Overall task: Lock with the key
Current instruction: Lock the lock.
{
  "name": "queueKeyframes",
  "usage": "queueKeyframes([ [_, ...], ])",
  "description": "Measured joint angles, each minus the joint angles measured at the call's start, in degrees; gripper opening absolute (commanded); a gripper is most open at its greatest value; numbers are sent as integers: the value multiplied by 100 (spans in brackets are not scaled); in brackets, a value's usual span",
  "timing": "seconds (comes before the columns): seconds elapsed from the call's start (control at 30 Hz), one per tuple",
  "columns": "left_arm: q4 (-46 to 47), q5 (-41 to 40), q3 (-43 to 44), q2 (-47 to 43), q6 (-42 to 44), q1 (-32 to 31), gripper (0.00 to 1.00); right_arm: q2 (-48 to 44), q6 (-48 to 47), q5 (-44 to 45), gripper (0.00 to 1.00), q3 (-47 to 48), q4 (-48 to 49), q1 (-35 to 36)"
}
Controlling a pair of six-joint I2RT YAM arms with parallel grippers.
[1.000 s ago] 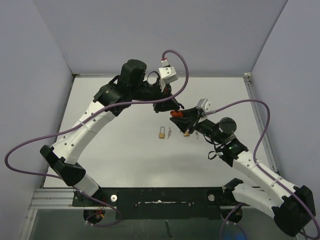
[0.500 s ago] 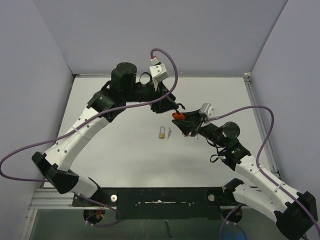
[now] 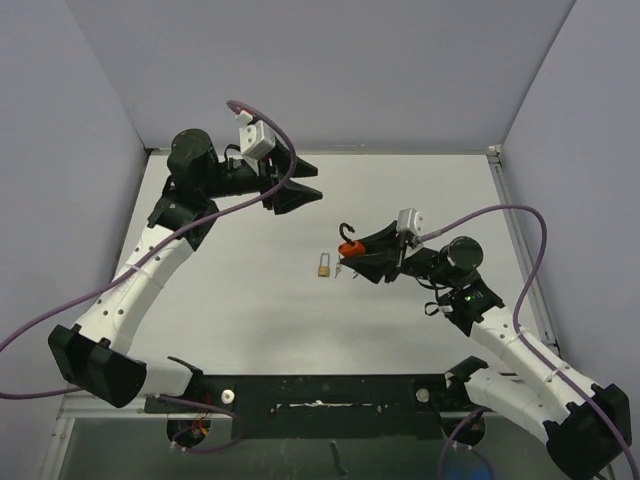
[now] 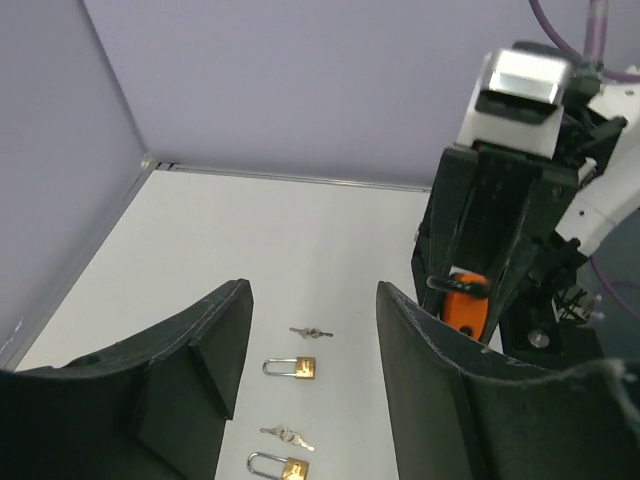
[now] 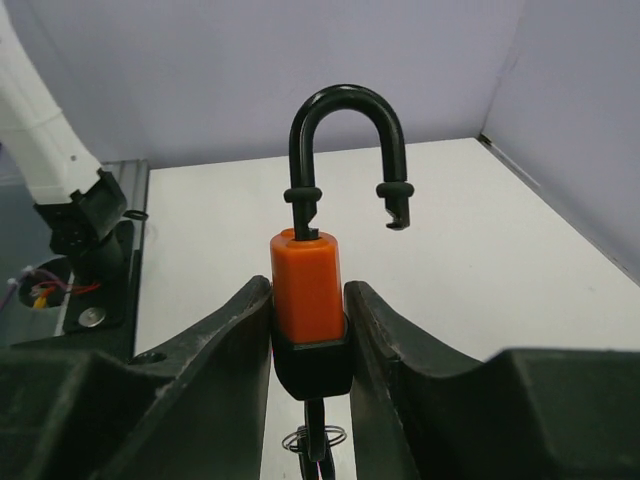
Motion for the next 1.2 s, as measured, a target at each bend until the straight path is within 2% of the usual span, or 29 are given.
queueKeyframes([
  [0.1, 815, 820, -544, -22, 2, 302, 52, 79, 442, -699, 0, 33, 354, -258],
  [0.27, 2371, 1799, -1029, 46, -890, 575, 57, 490, 1707, -1722, 0, 55, 1692, -789],
  [0.33, 3311, 2153, -1032, 131, -1502, 579, 57, 662, 2170, -1930, 0, 55, 2238, -933],
  [0.43, 4229, 2459, -1025, 216, -2184, 560, 58, 739, 2476, -2006, 0, 55, 2577, -1027],
  [0.53, 4544, 2616, -968, 295, -2531, 494, 57, 671, 2509, -2011, 0, 55, 2625, -1027],
  [0.6, 4312, 2643, -835, 328, -2492, 400, 54, 542, 2413, -1985, 0, 55, 2465, -1027],
  [0.67, 3567, 2616, -575, 328, -2168, 284, 54, 365, 2269, -1934, 0, 55, 2247, -1027],
  [0.77, 1912, 2286, -9, 326, -1200, 85, 54, 109, 2050, -1880, 0, 55, 1971, -1027],
  [0.87, -63, 1600, 708, 326, -26, -289, 54, -7, 1921, -1869, 0, 57, 1812, -1025],
  [0.93, -903, 1303, 1032, 321, 463, -516, 54, -9, 1882, -1862, 0, 57, 1722, -1025],
  [1.07, -1926, 756, 1191, 240, 997, -796, 46, -9, 1856, -1836, 0, 57, 1624, -1025],
  [1.2, -2321, 459, 1073, 192, 1191, -929, 34, -15, 1790, -1810, 0, 57, 1475, -1021],
])
